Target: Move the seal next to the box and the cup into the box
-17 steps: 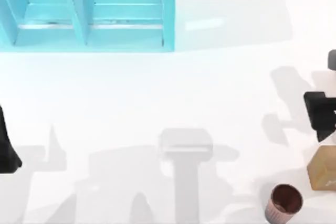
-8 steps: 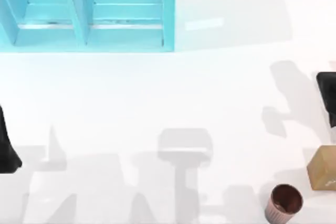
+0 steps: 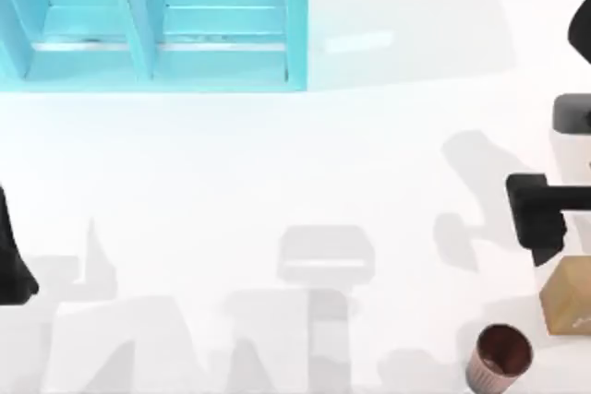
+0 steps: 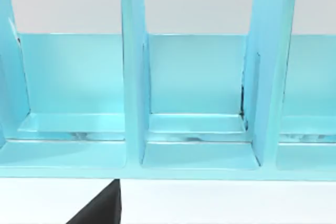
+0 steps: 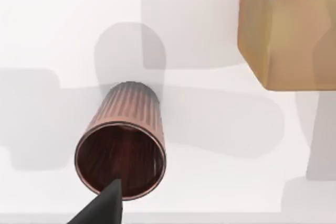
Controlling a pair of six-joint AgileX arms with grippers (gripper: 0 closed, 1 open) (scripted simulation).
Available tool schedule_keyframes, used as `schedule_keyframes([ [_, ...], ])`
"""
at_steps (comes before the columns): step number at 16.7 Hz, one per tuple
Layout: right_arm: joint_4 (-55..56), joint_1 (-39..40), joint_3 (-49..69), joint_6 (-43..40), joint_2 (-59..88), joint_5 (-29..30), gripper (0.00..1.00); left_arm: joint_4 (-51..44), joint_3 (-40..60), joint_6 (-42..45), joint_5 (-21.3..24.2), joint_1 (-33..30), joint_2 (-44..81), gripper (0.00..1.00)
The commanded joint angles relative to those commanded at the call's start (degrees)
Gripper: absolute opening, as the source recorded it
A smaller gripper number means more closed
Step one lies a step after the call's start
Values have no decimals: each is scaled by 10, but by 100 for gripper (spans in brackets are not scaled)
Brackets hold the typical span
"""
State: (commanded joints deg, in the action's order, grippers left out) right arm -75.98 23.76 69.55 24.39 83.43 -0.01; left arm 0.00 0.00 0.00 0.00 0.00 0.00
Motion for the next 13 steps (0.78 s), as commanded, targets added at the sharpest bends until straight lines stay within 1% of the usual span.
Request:
schedule_keyframes([
  [4, 51, 86, -77, 85, -24, 0, 100, 0, 0, 0, 0, 0, 0, 100],
  [6, 68, 112, -100, 110, -32, 1, 100, 0, 0, 0, 0, 0, 0, 100],
  [11, 71, 114, -105, 114, -30, 0, 100, 0, 0, 0, 0, 0, 0, 100],
  [13, 92, 115, -119, 113, -26, 1, 100, 0, 0, 0, 0, 0, 0, 100],
])
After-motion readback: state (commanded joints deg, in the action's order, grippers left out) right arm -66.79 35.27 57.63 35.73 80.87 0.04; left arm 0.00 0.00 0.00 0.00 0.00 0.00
